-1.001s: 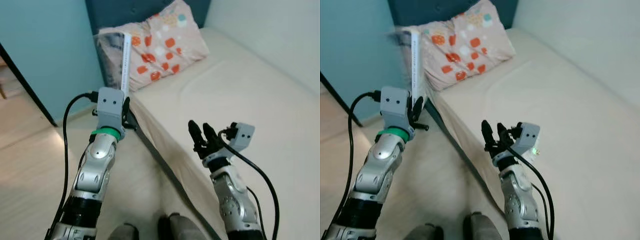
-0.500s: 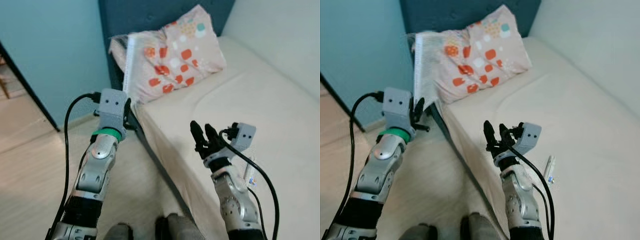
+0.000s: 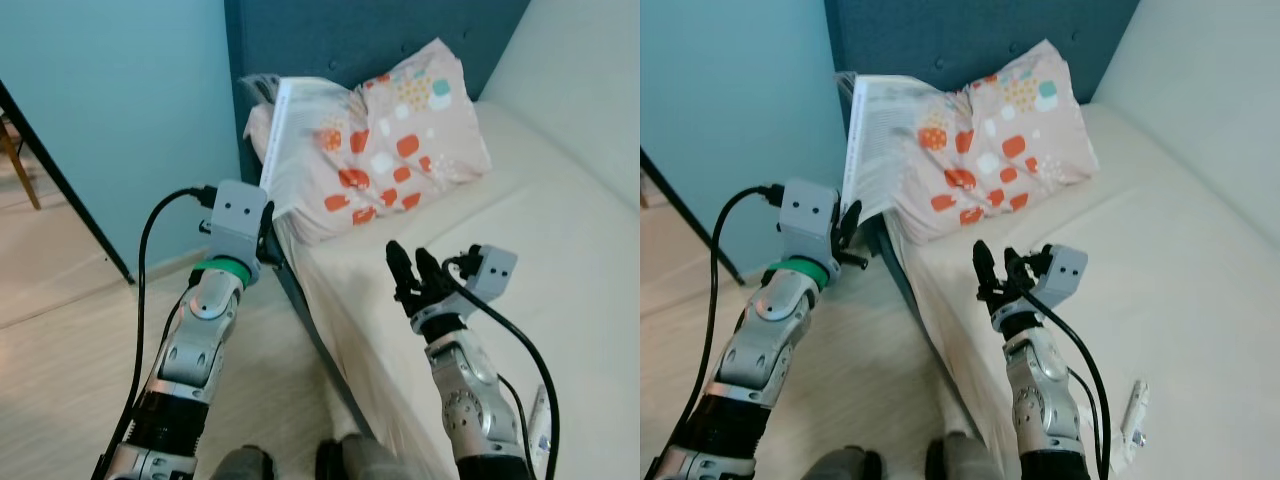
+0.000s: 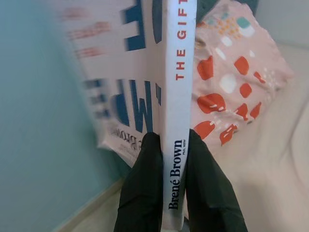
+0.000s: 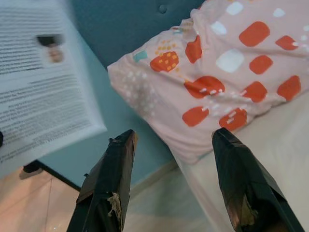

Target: Clean up the room

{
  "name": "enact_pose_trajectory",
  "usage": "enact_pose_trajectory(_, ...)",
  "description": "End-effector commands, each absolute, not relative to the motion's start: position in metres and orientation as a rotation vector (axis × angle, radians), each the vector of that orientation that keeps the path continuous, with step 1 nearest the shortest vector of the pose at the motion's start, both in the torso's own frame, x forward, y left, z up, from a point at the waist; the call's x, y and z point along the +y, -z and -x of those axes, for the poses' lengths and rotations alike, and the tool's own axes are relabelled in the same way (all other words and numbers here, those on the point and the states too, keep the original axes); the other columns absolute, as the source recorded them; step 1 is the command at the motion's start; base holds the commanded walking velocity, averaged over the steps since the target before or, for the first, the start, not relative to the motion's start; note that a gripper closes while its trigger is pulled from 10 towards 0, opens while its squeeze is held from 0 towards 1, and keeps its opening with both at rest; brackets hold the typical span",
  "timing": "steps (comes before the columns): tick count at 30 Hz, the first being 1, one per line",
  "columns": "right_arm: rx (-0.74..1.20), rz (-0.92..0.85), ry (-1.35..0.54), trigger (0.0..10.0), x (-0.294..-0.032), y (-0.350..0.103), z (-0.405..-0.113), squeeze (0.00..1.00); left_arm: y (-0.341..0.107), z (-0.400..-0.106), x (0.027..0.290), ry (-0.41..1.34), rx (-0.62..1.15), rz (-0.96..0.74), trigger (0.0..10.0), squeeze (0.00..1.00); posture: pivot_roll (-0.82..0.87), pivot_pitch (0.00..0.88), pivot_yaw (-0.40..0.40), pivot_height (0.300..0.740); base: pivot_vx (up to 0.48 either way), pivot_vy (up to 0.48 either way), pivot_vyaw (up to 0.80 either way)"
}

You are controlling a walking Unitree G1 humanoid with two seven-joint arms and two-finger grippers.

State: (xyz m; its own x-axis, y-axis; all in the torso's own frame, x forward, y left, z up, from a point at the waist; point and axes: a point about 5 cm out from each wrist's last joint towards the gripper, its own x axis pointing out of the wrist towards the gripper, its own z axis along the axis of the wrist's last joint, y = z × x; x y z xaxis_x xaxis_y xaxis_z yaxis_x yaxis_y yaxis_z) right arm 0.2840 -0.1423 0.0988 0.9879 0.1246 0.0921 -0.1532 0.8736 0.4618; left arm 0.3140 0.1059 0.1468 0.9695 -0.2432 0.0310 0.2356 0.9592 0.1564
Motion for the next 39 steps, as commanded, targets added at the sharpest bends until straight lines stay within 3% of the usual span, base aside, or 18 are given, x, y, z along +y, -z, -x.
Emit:
enact_pose_trajectory(1, -0.015, -0.478, -0.083, 10.0, -0.151, -0.084, -0.279, 0.00, -0.131, -0.305, 0.089, 0.378, -0.025, -0.194, 10.0, 0.00, 0.00, 0.044, -0.015, 0.740, 0.000, 0.000, 0.00)
enact_pose_trajectory(9, 0.052, -0.456, -0.066, 10.0, -0.155, -0.065, -0.273, 0.00, -0.098, -0.296, 0.093, 0.382, 0.026, -0.279, 10.0, 0.00, 0.00, 0.044, -0.016, 0.740, 0.000, 0.000, 0.00)
enact_pose_trajectory(19, 0.102, -0.450, -0.042, 10.0, -0.157, -0.051, -0.268, 0.00, -0.093, -0.293, 0.079, 0.458, -0.079, -0.505, 10.0, 0.00, 0.00, 0.053, -0.018, 0.740, 0.000, 0.000, 0.00)
enact_pose_trajectory(28, 0.108, -0.439, -0.012, 10.0, -0.158, -0.046, -0.268, 0.00, -0.082, -0.299, 0.067, 0.495, -0.077, -0.545, 10.0, 0.00, 0.00, 0.070, -0.021, 0.740, 0.000, 0.000, 0.00)
enact_pose_trajectory(39, 0.062, -0.395, -0.010, 10.0, -0.161, -0.054, -0.273, 0.00, -0.089, -0.310, 0.072, 0.402, 0.021, -0.183, 10.0, 0.00, 0.00, 0.070, -0.021, 0.726, 0.000, 0.000, 0.00)
